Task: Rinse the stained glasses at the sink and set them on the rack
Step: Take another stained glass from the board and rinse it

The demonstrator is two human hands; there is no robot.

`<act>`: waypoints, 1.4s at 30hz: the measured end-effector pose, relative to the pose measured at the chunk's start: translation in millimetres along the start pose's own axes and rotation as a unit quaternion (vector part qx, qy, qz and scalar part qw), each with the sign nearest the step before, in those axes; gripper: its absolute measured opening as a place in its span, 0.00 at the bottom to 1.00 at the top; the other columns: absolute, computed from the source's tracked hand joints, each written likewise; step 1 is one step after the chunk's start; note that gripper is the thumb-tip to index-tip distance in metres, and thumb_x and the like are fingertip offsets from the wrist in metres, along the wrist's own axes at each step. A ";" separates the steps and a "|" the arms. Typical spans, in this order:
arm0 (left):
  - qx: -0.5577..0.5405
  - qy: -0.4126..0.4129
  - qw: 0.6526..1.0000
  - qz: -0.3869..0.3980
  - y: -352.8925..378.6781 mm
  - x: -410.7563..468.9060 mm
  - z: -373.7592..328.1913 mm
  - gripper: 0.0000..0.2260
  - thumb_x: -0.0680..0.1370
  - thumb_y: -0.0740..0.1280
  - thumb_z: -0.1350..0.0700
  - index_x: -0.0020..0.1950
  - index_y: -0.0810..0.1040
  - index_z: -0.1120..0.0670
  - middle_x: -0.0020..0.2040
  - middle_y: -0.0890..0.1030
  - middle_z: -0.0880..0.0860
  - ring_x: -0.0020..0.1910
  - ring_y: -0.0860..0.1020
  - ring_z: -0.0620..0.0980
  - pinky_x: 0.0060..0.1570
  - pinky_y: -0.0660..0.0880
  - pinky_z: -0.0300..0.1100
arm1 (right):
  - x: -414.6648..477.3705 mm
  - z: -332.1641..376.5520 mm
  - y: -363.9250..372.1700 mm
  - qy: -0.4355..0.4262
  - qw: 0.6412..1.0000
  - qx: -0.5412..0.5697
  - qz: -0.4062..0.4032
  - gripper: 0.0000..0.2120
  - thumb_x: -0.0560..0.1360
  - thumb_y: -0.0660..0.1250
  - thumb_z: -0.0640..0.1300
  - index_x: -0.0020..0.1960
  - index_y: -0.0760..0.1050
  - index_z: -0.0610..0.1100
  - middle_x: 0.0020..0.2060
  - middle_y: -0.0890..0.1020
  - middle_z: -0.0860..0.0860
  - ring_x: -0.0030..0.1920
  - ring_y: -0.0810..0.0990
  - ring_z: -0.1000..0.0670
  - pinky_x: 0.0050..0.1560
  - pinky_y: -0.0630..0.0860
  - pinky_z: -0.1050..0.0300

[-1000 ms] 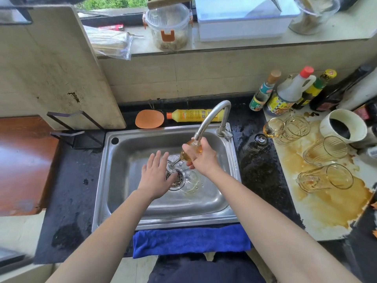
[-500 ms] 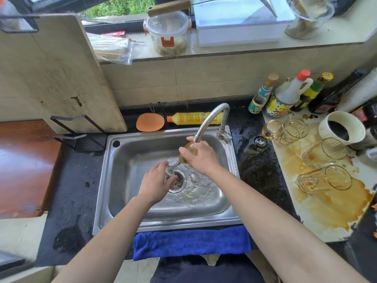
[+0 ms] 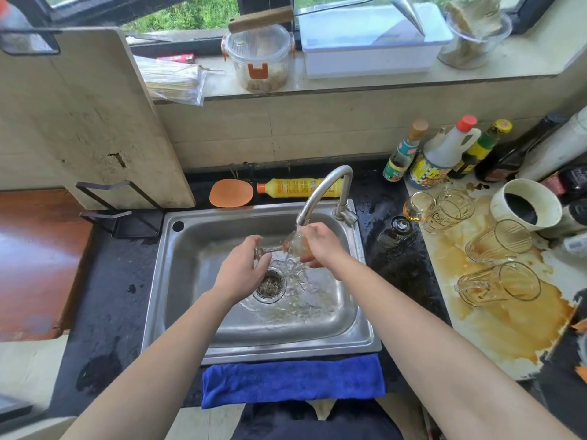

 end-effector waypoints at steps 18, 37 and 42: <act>-0.017 0.036 0.999 -0.030 5.6 16.9 7.7 0.13 0.82 0.64 0.59 0.67 0.77 0.56 0.64 0.71 0.54 0.51 0.76 0.52 0.58 0.75 0.49 | 4.3 0.7 3.6 -0.115 0.989 0.065 0.059 0.31 0.62 0.84 0.56 0.61 0.76 0.53 0.56 0.82 0.54 0.59 0.81 0.50 0.60 0.81 0.45; -0.084 -0.027 0.995 0.053 49.0 29.8 -13.3 0.10 0.82 0.64 0.59 0.61 0.79 0.58 0.61 0.74 0.57 0.55 0.76 0.56 0.59 0.72 0.47 | -9.1 3.5 -7.9 -0.152 0.987 -0.054 0.024 0.25 0.68 0.81 0.53 0.60 0.74 0.56 0.55 0.80 0.59 0.62 0.77 0.53 0.65 0.74 0.52; -0.086 -0.031 0.995 0.050 49.5 26.2 -16.0 0.03 0.81 0.65 0.59 0.50 0.78 0.53 0.56 0.77 0.58 0.53 0.77 0.60 0.53 0.71 0.48 | -8.3 10.8 -6.8 -0.134 0.985 -0.110 0.002 0.22 0.70 0.77 0.61 0.56 0.70 0.58 0.54 0.80 0.58 0.58 0.79 0.53 0.56 0.74 0.55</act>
Point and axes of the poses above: each hand's wrist, its own x-axis towards the middle knuckle, its own y-axis out of the palm, z = x × y, the point moved 2 cm from there along x, towards the middle knuckle
